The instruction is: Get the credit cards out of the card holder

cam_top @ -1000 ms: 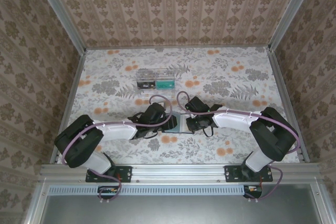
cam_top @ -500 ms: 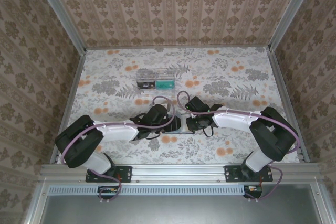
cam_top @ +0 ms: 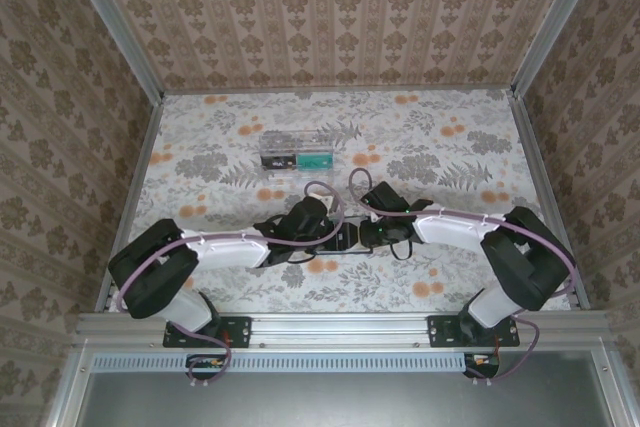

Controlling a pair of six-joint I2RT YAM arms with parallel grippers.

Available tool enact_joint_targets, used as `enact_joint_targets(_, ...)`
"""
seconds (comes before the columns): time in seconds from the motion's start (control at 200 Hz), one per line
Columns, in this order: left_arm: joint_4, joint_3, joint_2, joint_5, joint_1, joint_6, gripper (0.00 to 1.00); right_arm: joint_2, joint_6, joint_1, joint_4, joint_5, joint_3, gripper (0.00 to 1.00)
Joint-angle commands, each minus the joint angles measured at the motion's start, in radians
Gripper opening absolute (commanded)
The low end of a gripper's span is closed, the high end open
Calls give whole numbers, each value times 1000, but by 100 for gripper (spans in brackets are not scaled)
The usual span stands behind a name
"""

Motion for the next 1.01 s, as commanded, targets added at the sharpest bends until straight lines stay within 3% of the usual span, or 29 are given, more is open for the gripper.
enact_joint_targets(0.0, 63, 47, 39, 44, -17, 24, 59, -41, 60, -52, 27, -68, -60, 24)
enact_joint_targets(0.33, 78, 53, 41, 52, -17, 42, 62, -97, 91, -107, 57, -131, -85, 25)
enact_joint_targets(0.575, 161, 102, 141, 117, -26, 22, 53, -105, 122, -135, 84, -173, -97, 25)
enact_joint_targets(0.72, 159, 106, 143, 112, -30, 24, 54, -115, 122, -147, 79, -176, -104, 25)
enact_joint_targets(1.0, 65, 22, 28, 26, -5, 36, 55, -228, 112, -167, -3, -69, -87, 27)
